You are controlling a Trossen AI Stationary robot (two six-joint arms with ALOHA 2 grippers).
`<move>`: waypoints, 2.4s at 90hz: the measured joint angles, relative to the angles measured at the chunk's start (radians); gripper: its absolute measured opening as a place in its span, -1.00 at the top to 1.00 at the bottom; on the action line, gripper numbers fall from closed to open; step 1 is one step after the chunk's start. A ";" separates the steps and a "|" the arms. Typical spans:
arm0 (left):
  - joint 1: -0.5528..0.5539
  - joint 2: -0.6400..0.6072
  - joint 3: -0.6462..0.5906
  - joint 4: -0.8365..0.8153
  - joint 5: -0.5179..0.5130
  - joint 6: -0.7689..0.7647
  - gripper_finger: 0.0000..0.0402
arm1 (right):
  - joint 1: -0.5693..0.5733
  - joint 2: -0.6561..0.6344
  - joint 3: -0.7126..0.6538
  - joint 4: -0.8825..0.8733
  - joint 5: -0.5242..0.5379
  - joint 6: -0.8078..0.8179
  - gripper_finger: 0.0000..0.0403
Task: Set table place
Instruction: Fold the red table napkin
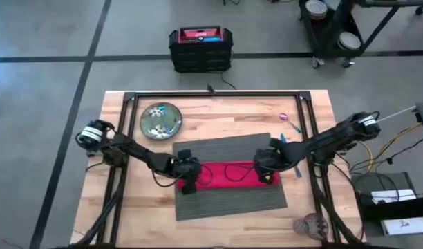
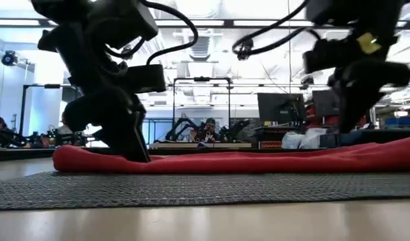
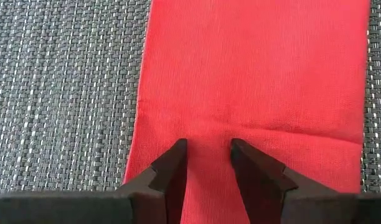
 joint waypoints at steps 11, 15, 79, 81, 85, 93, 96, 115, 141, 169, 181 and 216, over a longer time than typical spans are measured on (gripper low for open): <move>0.000 -0.009 0.000 0.004 0.002 0.016 0.43 | 0.037 -0.026 -0.039 0.269 0.018 -0.078 0.32; 0.000 -0.013 0.001 0.004 0.003 0.020 0.43 | 0.043 -0.018 -0.067 0.408 0.018 -0.149 0.27; 0.001 -0.021 -0.001 0.011 0.010 0.000 0.43 | 0.098 -0.056 -0.112 0.141 -0.126 -0.007 0.35; 0.001 -0.021 -0.001 0.011 0.010 0.000 0.43 | 0.096 -0.064 -0.112 0.145 -0.110 -0.001 0.35; 0.001 -0.022 -0.001 0.009 0.010 0.000 0.43 | 0.089 -0.078 -0.112 0.153 -0.076 0.023 0.34; 0.001 -0.032 0.000 -0.011 0.011 0.000 0.43 | 0.078 -0.098 -0.112 0.159 -0.042 0.084 0.29; 0.001 -0.037 0.004 -0.029 0.011 0.001 0.43 | 0.073 -0.102 -0.112 0.156 -0.047 0.102 0.26; 0.001 -0.079 0.034 -0.047 -0.014 0.009 0.43 | 0.081 -0.173 -0.113 0.085 -0.131 0.270 0.06; -0.001 -0.095 0.037 -0.047 -0.027 0.015 0.43 | 0.089 -0.225 -0.162 0.068 -0.128 0.309 -0.06; -0.002 -0.096 0.037 -0.035 -0.027 0.018 0.43 | 0.089 -0.227 -0.231 0.065 -0.149 0.353 -0.08; -0.002 -0.096 0.037 -0.012 -0.027 0.033 0.43 | 0.090 -0.228 -0.231 0.066 -0.158 0.350 -0.05; 0.033 -0.095 0.037 0.160 -0.031 0.150 0.43 | 0.092 -0.227 -0.232 0.094 -0.196 0.295 -0.09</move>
